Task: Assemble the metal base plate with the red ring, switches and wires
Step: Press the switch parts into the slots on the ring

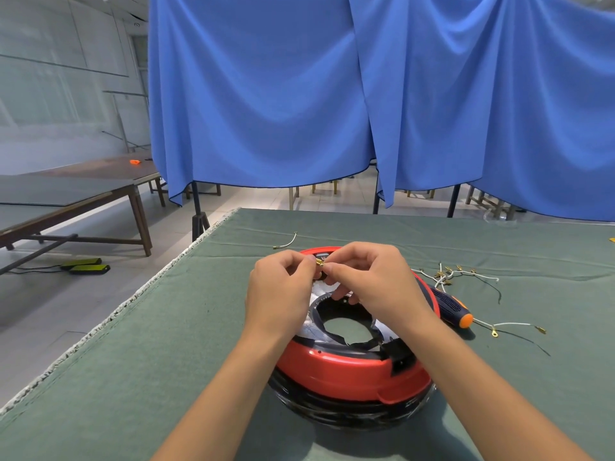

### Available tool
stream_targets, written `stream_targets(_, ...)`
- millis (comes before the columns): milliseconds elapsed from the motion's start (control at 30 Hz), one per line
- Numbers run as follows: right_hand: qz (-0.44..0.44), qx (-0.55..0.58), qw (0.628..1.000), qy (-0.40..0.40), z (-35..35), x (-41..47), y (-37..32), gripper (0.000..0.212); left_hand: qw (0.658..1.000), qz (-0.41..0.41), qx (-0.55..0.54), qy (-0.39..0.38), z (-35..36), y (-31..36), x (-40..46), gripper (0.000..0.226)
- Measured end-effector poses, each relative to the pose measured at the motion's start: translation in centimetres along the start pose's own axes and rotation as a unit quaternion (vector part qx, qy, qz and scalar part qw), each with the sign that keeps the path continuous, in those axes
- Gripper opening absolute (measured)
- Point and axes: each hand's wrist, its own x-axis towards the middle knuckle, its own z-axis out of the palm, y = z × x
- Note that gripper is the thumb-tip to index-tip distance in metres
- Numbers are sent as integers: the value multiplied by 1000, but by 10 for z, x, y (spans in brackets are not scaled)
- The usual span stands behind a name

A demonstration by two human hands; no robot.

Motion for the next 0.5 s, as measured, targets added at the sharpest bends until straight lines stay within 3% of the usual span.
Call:
stream_targets(167,-22,-18,999,28,-2,-1,-1,15,999,-27,-43,0,0,3,0,19)
stream_targets(333,18,47,998,22,-3,-1,-4,17,999,-7,-52,-14,-1,2,0,16)
stream_targets(500,39,30,999,2,-1,-1,-3,19,998,2,-58,-21,-1,2,0,15)
